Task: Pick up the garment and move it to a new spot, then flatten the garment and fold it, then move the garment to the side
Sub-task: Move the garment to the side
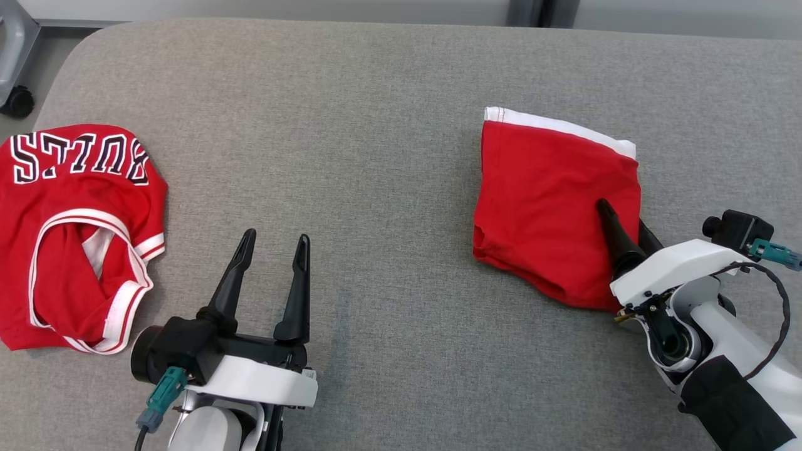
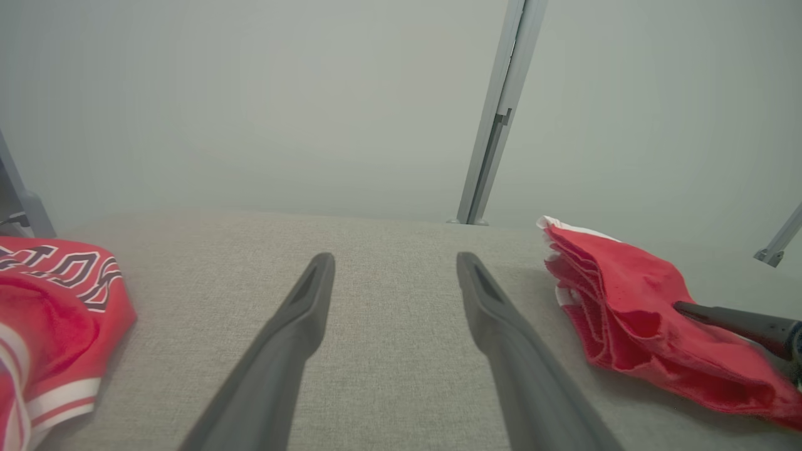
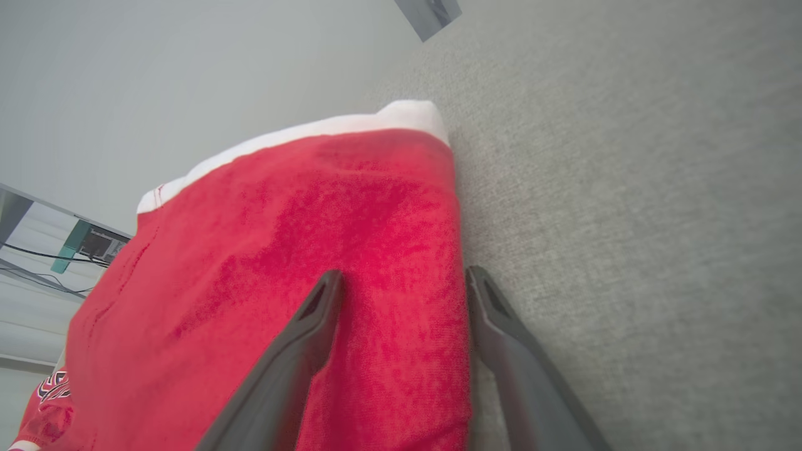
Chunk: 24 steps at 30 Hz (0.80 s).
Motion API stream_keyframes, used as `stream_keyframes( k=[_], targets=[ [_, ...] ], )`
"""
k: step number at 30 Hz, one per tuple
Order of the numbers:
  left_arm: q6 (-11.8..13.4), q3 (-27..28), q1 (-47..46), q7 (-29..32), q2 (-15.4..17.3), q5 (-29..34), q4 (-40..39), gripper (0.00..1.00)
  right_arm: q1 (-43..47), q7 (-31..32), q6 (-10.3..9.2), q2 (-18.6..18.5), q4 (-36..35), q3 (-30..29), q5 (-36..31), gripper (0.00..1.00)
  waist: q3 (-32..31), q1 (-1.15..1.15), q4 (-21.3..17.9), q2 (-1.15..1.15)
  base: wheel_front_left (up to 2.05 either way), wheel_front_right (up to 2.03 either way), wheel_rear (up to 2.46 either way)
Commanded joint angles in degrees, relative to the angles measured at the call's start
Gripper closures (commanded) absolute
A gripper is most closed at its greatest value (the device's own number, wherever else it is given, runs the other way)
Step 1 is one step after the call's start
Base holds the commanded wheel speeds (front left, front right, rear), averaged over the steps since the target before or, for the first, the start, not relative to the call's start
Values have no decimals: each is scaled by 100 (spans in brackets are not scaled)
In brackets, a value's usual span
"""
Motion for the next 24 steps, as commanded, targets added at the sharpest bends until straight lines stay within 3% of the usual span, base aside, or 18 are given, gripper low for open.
stream_keyframes(
  k=[1,2,3,11,24],
  targets=[
    [-29,-3,-66,-25,18,25,2,0,133,52,52,193,11,193,134,70,-4,0,28,0,0,0,0],
    [-26,-7,-61,-25,18,26,7,0,125,33,52,166,3,238,134,89,-12,0,40,0,0,0,0],
    [-22,-12,-54,-25,18,25,12,0,114,11,52,132,-1,298,104,100,-22,0,50,0,0,0,0],
    [12,6,24,-25,18,70,-23,0,-265,-115,46,-227,50,456,-431,100,-79,0,12,0,0,0,0],
    [-149,-6,-210,-25,19,239,-203,0,-866,-125,42,-357,-170,-282,-2607,100,311,0,-434,0,0,0,0]
  ],
)
